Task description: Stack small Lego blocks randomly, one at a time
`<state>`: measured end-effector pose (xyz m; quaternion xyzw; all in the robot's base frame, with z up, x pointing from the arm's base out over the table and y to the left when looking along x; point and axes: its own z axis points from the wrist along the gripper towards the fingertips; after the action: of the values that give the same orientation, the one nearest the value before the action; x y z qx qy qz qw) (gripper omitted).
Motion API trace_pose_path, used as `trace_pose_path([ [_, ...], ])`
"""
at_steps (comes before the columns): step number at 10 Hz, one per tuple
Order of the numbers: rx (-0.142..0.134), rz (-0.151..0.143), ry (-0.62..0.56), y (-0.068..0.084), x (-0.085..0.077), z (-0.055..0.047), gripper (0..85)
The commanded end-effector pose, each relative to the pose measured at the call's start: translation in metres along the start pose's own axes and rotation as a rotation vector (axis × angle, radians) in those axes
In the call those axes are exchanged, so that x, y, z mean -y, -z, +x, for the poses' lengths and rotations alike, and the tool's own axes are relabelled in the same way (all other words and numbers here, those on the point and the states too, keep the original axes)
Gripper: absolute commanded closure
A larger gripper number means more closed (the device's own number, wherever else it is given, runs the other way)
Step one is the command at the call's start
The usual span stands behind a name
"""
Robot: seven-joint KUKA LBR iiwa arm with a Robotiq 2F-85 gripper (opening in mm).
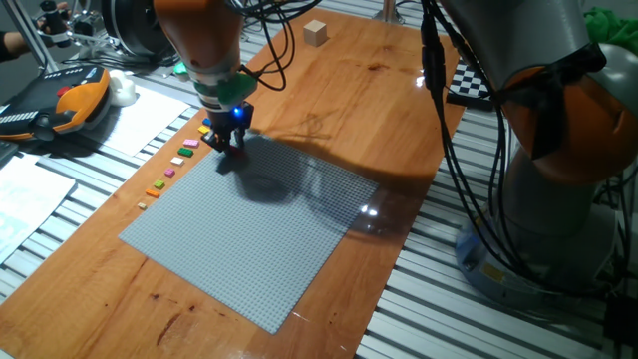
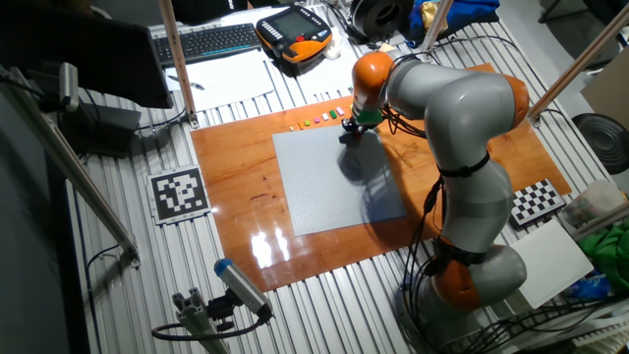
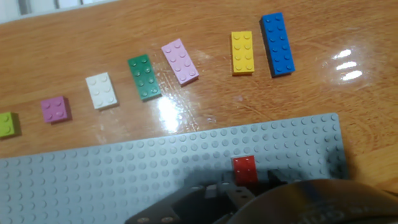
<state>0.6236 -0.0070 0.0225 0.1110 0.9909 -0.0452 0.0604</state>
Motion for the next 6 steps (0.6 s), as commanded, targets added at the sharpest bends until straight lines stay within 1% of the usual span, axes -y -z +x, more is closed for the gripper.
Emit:
trace_pose_path([
  [1, 0.006, 0.0, -0.005, 0.005, 0.001, -0.004, 34.0],
  [4, 0.001, 0.0, -0.007, 0.012, -0.001, -0.005, 34.0],
  [6, -0.003, -0.005, -0.017, 0.017, -0.005, -0.006, 34.0],
])
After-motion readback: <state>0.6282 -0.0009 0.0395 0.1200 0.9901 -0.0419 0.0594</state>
